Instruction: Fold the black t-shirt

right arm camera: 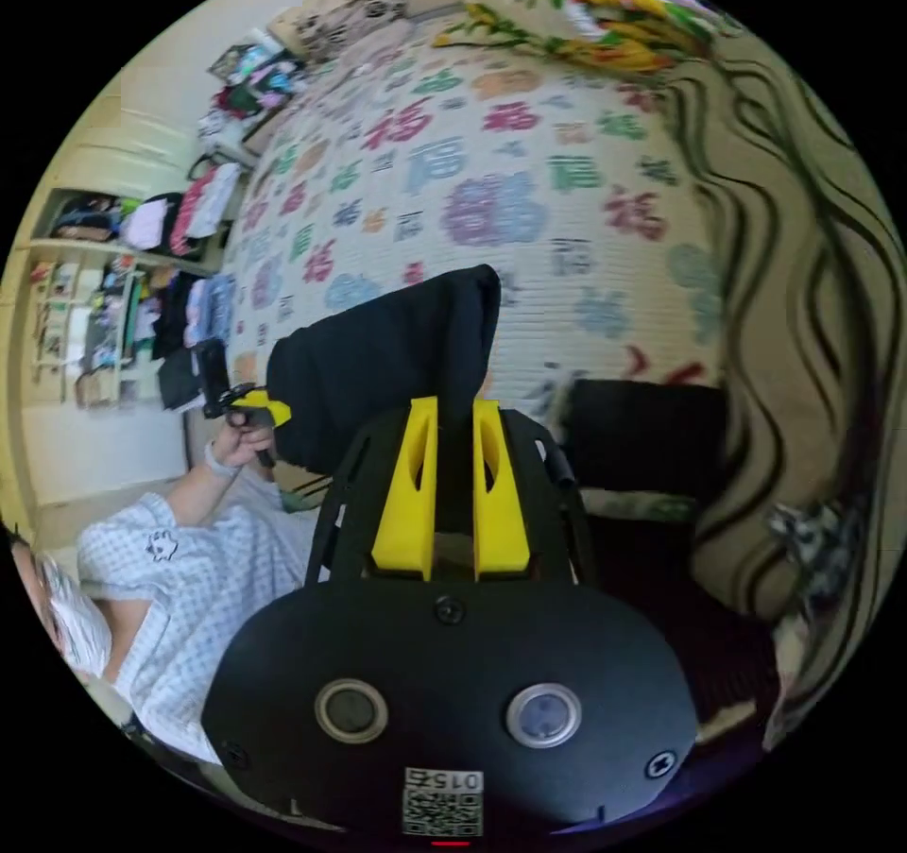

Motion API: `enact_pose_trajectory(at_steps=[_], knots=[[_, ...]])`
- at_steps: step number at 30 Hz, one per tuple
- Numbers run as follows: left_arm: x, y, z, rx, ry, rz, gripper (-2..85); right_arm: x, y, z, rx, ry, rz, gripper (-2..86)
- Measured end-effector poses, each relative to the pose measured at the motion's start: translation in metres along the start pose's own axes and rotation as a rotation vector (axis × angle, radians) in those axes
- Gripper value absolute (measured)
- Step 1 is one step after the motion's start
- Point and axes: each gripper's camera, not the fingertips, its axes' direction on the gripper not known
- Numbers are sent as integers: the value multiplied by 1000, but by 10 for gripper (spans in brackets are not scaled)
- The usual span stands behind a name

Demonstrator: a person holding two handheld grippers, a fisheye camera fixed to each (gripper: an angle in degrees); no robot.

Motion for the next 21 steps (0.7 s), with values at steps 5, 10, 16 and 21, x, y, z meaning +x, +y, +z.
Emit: enact_pose_trajectory(at_steps=[5,10,16,21], knots=[[-18,-55,136,-60,43,-48,46,85,0,-3,-88,125,241,63],[-56,-74,218,-103,0,-132,47,145,1,39,-137,91,414,64],[-71,-80,262,-212,-70,-190,51,155,-4,104,-213,214,525,80],[-20,-92,231,-171,-165,-64,51,125,1,83,-47,383,538,72]])
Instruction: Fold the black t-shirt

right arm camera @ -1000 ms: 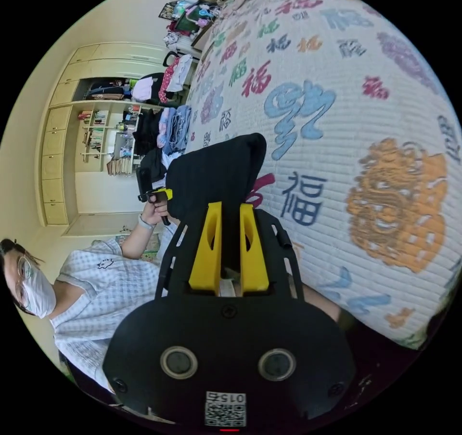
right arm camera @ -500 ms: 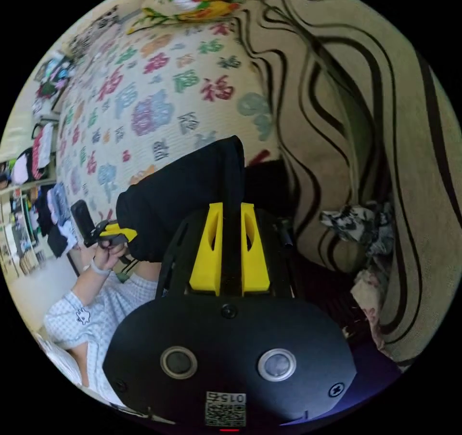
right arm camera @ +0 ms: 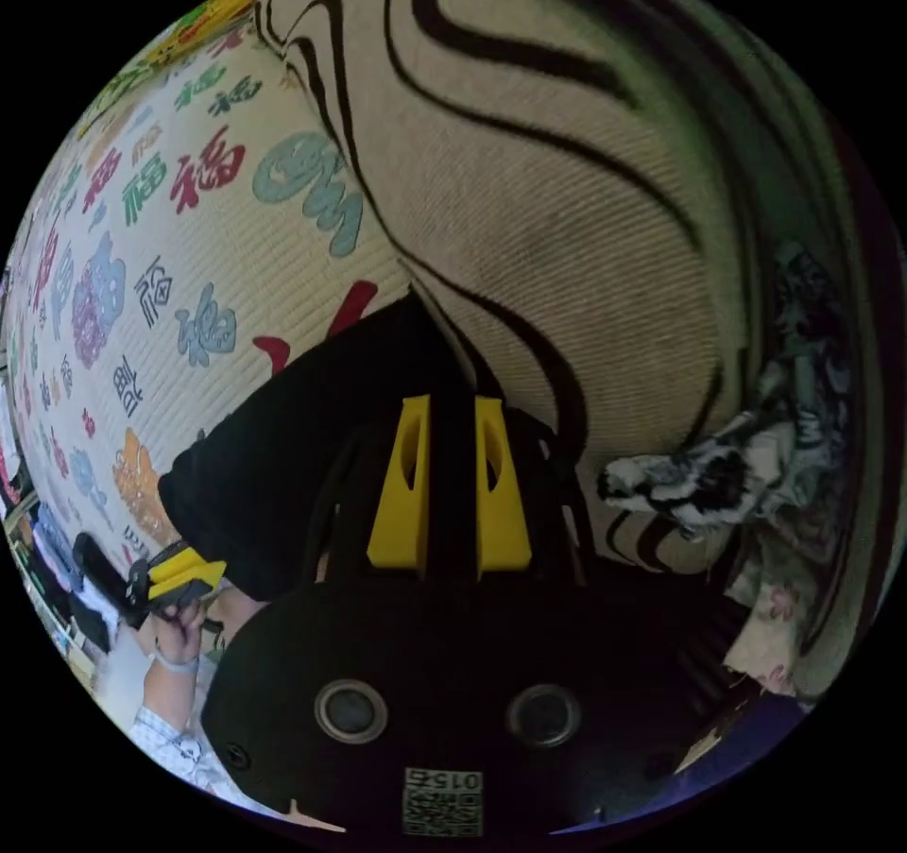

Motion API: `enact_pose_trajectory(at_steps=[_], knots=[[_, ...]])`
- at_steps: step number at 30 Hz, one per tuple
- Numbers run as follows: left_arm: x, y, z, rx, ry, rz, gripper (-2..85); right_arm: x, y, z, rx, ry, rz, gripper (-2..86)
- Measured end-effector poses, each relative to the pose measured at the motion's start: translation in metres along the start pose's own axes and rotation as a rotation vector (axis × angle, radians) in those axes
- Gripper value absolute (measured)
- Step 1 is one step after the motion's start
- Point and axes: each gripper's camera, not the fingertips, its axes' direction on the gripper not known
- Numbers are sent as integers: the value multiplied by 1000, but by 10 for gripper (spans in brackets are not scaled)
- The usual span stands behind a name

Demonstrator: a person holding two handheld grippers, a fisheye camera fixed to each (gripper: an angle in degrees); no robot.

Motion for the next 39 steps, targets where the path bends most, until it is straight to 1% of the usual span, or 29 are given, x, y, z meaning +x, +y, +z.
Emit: enact_pose_trajectory(at_steps=[2,4,7,9,11,14,16,17,19,21,22,24,25,26,27,28,30,31,32,33,34,36,37,39], knots=[[25,-5,-13,37,-30,65,52,-11,7,-7,24,-13,-40,69],[51,-11,-16,53,-63,125,55,-26,13,-4,-15,-18,-85,71],[76,-23,0,-30,-132,169,52,-47,25,12,-54,45,-110,63],[86,-25,12,-116,-275,196,31,-57,35,35,-87,23,-108,49],[93,-22,12,-141,-330,220,15,-61,45,48,-61,-5,-91,22],[104,-17,2,-168,-341,228,18,-69,58,62,-18,2,-72,4],[116,-14,-15,-157,-297,226,31,-75,65,62,-11,26,-63,-1],[127,-9,-33,-133,-265,239,44,-79,72,59,15,44,-47,-4],[145,3,-68,-75,-244,254,60,-85,87,45,112,-6,-29,-6],[166,29,-128,-19,-211,274,71,-102,117,23,259,-189,-40,-4],[170,38,-146,-6,-223,280,72,-109,126,19,290,-237,-56,-2],[186,81,-227,54,-289,296,75,-147,170,6,381,-385,-161,9],[189,94,-249,67,-306,295,75,-159,182,5,392,-412,-196,13],[194,122,-296,91,-351,283,75,-185,208,3,416,-460,-272,24],[198,153,-346,121,-419,261,75,-213,236,4,428,-496,-346,36],[200,169,-371,137,-460,246,76,-228,250,4,435,-515,-386,39],[209,241,-477,203,-638,149,77,-289,308,10,459,-606,-517,46],[212,260,-504,227,-676,119,78,-306,323,13,459,-636,-550,47],[218,299,-558,276,-754,62,79,-338,349,17,451,-689,-611,46],[226,338,-610,331,-845,-1,82,-373,373,22,438,-729,-667,46],[230,358,-635,359,-893,-34,83,-391,385,25,426,-746,-698,46],[248,436,-731,466,-1086,-183,93,-465,426,33,330,-824,-831,47],[253,454,-754,494,-1123,-219,96,-482,436,33,306,-846,-869,48],[273,527,-838,610,-1235,-343,105,-547,480,27,279,-885,-1008,53]])
